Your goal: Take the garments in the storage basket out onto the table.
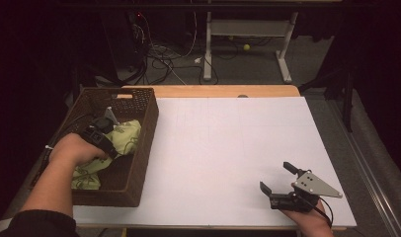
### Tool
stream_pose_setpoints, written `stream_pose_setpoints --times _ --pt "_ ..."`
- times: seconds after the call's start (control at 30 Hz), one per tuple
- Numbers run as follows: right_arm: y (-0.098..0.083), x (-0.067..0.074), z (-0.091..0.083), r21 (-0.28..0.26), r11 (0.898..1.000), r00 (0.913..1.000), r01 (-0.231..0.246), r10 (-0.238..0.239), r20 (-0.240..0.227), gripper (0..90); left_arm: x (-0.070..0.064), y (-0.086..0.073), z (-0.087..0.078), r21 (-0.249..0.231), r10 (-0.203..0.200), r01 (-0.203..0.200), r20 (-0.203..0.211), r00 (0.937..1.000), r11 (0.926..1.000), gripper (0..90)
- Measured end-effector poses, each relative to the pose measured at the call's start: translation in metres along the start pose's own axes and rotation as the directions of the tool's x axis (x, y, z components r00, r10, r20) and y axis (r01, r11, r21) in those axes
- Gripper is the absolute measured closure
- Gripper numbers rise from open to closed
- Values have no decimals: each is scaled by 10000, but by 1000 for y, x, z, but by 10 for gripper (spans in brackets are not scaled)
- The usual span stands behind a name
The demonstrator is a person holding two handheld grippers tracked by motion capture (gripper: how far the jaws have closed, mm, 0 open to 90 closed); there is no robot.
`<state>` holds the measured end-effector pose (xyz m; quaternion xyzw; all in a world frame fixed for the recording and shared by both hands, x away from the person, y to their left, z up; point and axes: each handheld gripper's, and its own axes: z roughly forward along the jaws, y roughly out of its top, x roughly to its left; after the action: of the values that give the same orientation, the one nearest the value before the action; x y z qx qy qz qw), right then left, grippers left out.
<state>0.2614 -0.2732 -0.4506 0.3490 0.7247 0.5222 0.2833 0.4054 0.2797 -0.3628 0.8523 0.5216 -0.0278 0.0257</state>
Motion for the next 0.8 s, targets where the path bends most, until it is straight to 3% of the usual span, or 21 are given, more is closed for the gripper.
stream_pose_setpoints --times 0.8 --pt "-1 0 -3 -55 10000 10000 -44 43 -13 0 -11 5 -52 -316 498 -511 -402 9979 9982 647"
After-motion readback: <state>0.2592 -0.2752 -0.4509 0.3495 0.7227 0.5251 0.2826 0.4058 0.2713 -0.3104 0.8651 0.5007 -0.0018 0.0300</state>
